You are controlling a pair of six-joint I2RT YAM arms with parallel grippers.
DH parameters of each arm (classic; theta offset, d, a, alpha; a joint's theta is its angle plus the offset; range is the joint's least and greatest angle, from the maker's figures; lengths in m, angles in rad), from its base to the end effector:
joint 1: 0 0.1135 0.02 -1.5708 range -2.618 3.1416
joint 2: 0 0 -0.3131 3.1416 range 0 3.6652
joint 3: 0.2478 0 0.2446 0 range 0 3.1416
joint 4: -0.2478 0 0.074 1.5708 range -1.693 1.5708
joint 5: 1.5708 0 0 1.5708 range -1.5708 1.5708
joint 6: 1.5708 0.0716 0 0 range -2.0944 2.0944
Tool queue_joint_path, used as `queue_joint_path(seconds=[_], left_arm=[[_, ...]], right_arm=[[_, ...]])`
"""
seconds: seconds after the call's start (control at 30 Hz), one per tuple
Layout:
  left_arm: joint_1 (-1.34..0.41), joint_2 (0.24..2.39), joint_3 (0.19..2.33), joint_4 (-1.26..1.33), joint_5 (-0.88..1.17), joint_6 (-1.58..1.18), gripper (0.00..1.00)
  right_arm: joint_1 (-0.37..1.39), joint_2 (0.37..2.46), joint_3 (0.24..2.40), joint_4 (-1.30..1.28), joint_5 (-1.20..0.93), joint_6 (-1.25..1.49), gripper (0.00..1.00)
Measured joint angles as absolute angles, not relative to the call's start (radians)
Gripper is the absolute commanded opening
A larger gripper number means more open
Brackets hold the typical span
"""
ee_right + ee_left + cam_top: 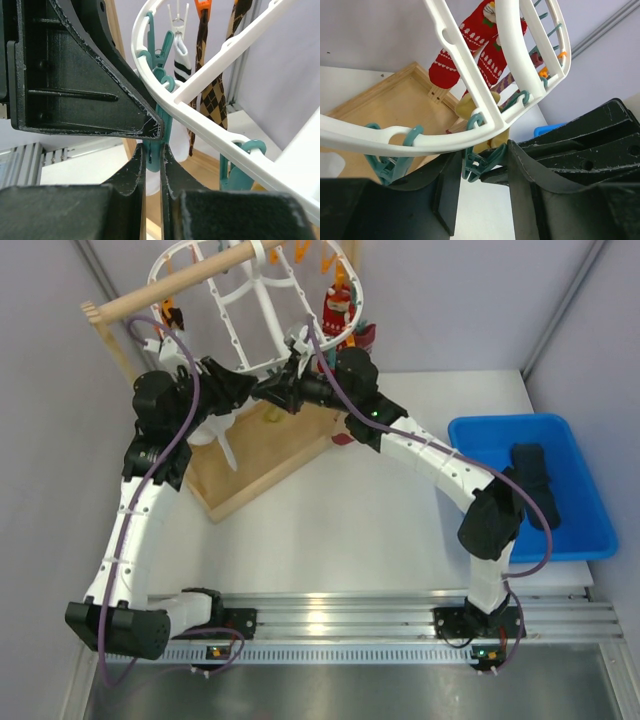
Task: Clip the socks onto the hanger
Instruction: Open the clamp at the hanger.
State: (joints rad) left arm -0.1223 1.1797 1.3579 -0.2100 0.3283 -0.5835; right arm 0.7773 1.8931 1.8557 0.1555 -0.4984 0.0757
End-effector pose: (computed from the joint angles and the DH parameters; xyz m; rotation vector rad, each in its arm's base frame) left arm 0.2603 -0.0553 0.4995 -0.1187 1.6571 -0.8041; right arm 0.3284 0.3711 0.4777 -0.9172 1.2585 1.0440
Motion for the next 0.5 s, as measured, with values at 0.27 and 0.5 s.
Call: queue_joint_path(seconds=[0.27,0.5], left_arm=[[-0.109,1.183,1.359,-0.211,0.350,-0.569,0.08],[-0.109,1.198,1.375,-0.215,0.359,-0.577,0.00]], right_arm=[[0.761,1.901,1.867,0.149,-0.548,0.141,0.00],[0.754,1.901,1.867,0.149,-0.549,0.160,0.36]])
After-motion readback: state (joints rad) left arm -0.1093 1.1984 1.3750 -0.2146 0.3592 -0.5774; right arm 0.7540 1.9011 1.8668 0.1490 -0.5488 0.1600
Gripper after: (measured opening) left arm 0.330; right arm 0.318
